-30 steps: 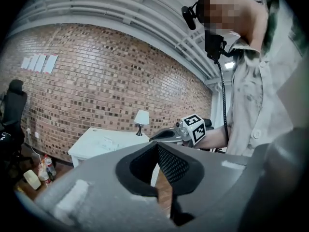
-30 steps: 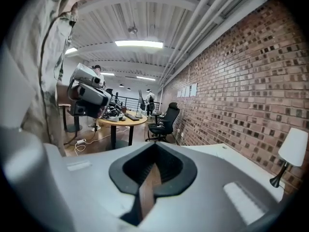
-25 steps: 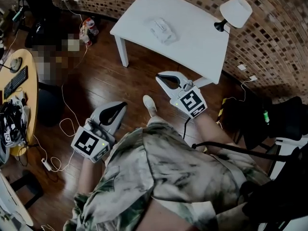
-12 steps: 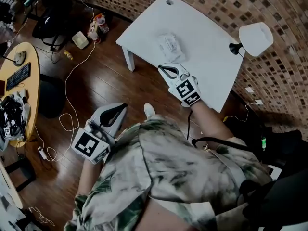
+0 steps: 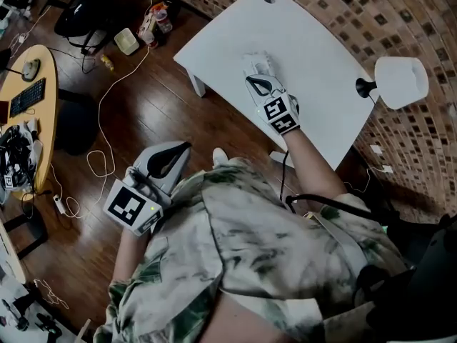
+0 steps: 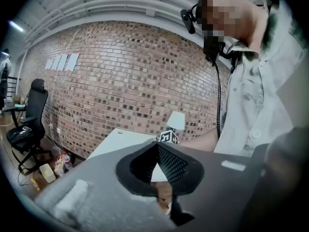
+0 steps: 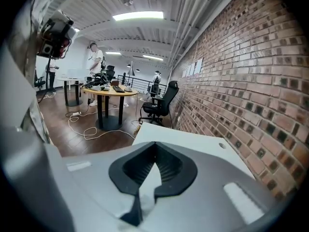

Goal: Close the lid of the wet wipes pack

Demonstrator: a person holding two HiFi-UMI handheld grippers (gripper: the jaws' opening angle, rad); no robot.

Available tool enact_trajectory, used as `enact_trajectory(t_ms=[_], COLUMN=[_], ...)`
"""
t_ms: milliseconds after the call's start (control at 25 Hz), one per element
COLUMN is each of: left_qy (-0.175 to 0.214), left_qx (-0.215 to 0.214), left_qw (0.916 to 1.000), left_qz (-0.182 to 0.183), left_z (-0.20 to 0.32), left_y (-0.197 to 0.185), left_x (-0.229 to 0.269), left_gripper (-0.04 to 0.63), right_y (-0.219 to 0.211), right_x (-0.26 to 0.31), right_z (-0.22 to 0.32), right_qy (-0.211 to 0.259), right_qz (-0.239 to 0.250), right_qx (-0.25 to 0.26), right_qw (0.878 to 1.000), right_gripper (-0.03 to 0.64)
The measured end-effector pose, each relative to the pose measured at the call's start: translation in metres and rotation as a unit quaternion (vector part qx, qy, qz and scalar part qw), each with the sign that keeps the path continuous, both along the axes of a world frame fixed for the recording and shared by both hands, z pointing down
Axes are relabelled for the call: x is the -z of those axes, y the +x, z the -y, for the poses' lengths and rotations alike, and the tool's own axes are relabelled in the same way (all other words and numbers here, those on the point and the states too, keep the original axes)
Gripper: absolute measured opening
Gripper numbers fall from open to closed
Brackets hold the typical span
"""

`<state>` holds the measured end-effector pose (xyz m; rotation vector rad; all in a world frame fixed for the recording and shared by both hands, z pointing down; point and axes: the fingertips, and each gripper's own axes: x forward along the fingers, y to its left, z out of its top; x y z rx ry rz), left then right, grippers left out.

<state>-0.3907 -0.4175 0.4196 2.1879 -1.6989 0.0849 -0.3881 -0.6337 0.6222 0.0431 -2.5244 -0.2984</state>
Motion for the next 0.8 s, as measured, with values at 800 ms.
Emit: enact_trajectory(t_ms=[800], left_qy=[-0.027], left_qx=[0.006], left_qw=[0.9996], left_qz=[0.005], left_z=[0.047], left_y=[-0.006], left_x=[-0.010], left_gripper=[0.000], right_y=[0.025], right_x=[-0.060], right_z=[0.077], right_qy=[-0.020], right_qz=[-0.049], right_qx=[-0.048], right_qw=[0.997], right_gripper=[0.006])
